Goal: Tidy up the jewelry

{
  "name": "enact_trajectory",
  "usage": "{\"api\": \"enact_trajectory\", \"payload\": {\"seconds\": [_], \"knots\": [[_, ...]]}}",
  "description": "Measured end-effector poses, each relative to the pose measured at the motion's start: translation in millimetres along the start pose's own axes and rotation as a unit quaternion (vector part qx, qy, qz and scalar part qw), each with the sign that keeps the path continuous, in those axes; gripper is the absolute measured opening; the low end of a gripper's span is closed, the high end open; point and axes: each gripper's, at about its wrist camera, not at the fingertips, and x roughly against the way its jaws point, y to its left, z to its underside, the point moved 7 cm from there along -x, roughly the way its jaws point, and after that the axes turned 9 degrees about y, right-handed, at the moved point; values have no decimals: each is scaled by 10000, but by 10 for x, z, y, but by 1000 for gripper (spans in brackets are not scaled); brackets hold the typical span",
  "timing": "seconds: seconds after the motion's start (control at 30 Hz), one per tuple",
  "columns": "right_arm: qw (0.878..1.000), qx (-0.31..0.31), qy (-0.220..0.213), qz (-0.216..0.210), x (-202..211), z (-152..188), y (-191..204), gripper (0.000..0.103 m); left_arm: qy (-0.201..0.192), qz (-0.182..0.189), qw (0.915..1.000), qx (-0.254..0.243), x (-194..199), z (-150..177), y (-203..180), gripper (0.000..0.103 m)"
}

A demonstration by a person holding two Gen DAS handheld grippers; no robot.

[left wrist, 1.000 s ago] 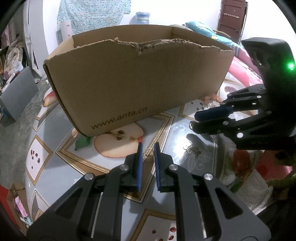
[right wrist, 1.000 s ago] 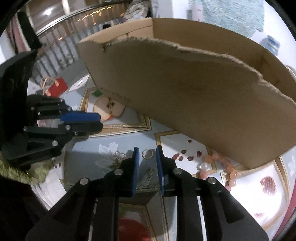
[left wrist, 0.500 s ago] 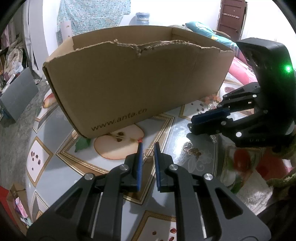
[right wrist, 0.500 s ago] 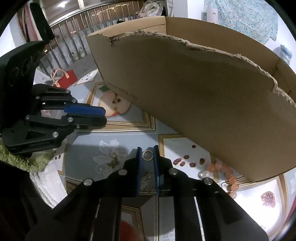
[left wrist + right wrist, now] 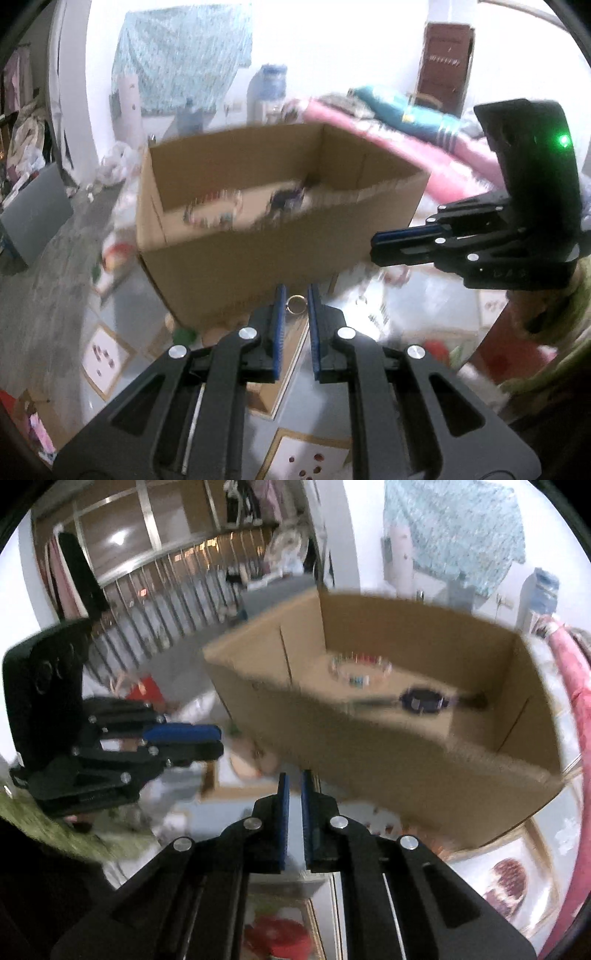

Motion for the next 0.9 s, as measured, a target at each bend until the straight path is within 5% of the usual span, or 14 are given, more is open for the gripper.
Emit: {"api": "enact_trajectory", "payload": {"seconds": [0.33, 0.63, 0.9], "knots": [[9971, -247, -704, 160, 420, -339, -173, 7, -566, 141, 9982, -156, 201, -576, 55, 11], [9959, -576, 670, 178, -290, 331, -362, 13, -46, 256, 9994, 207, -32, -220, 77, 11], [9907, -635, 1180, 254, -614, 550, -362, 14, 347, 297, 9977, 502, -246, 71, 130, 11]]}}
